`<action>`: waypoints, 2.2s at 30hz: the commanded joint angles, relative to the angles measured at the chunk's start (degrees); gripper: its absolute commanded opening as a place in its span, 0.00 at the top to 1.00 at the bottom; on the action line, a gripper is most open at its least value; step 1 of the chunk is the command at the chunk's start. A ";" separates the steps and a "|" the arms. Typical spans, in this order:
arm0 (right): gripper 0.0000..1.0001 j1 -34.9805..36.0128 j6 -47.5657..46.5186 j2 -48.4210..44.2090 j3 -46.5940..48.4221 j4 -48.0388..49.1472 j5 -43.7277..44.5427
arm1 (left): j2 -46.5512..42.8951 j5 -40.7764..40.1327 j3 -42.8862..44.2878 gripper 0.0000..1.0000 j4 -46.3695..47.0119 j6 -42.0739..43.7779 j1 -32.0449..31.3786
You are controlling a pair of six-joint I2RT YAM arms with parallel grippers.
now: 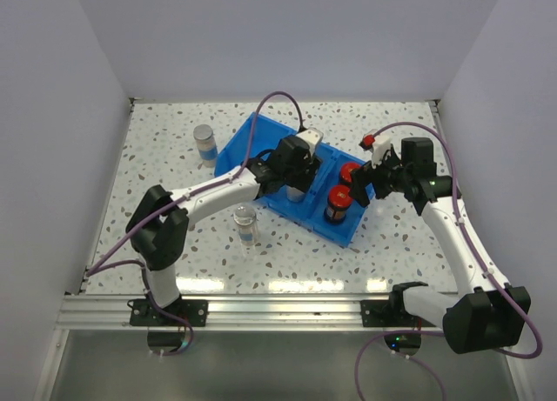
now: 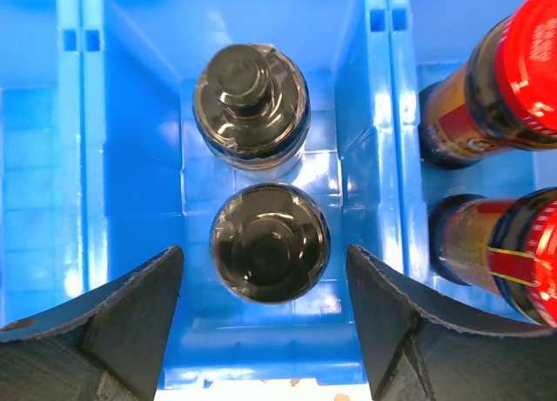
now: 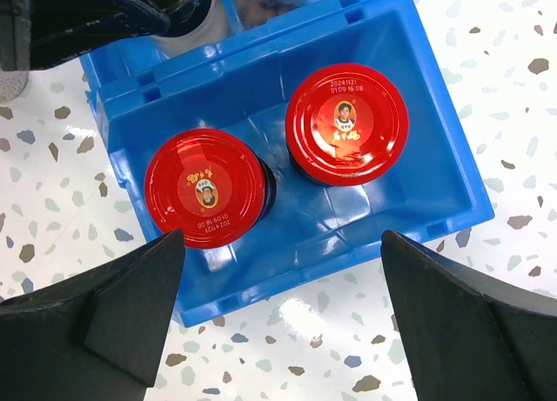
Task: Organize the condiment bottles
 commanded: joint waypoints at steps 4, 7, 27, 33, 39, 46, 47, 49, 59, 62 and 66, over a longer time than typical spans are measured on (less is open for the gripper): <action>0.02 -0.24 -0.89 -1.09 -0.14 1.52 -0.42 | -8.70 -1.82 -1.22 0.18 3.15 0.37 0.40; 0.01 -0.33 -1.41 -1.18 -0.14 1.43 -0.69 | -14.67 -3.05 -4.47 0.13 3.50 1.68 0.40; 0.01 -0.32 -2.56 -1.27 -0.41 1.08 -0.95 | -46.23 -4.37 -30.05 0.00 -17.06 -24.41 0.49; 0.02 -0.32 -2.65 -1.27 -0.41 1.08 -0.78 | -44.84 -2.09 -31.90 0.00 -15.66 -25.56 0.49; 0.01 -0.32 -2.73 -1.45 -0.41 1.16 -0.86 | -40.09 -2.60 -32.08 0.00 -14.78 -25.03 0.49; 0.02 -0.24 -2.65 -1.62 -0.41 0.99 -1.04 | -36.66 -8.50 -31.46 0.04 -13.73 -24.68 0.49; 0.01 -0.32 -2.65 -1.71 -0.32 0.99 -0.95 | -35.70 -8.50 -31.37 0.07 -12.68 -24.16 0.49; 0.01 -0.33 -2.65 -1.80 -0.41 0.99 -0.95 | -34.90 -8.24 -31.20 0.23 -11.01 -23.54 0.49; 0.01 -0.33 -2.82 -2.24 -0.41 0.99 -1.13 | -34.98 -9.12 -21.37 1.00 -14.69 -10.48 0.49; 0.01 -0.33 -2.82 -2.41 -0.41 0.99 -1.30 | -35.34 -7.36 -16.55 1.00 -15.83 -4.04 0.57; 0.02 -0.24 -2.91 -2.41 -0.41 0.90 -1.30 | -32.71 -9.37 -9.15 1.00 -17.33 0.89 1.27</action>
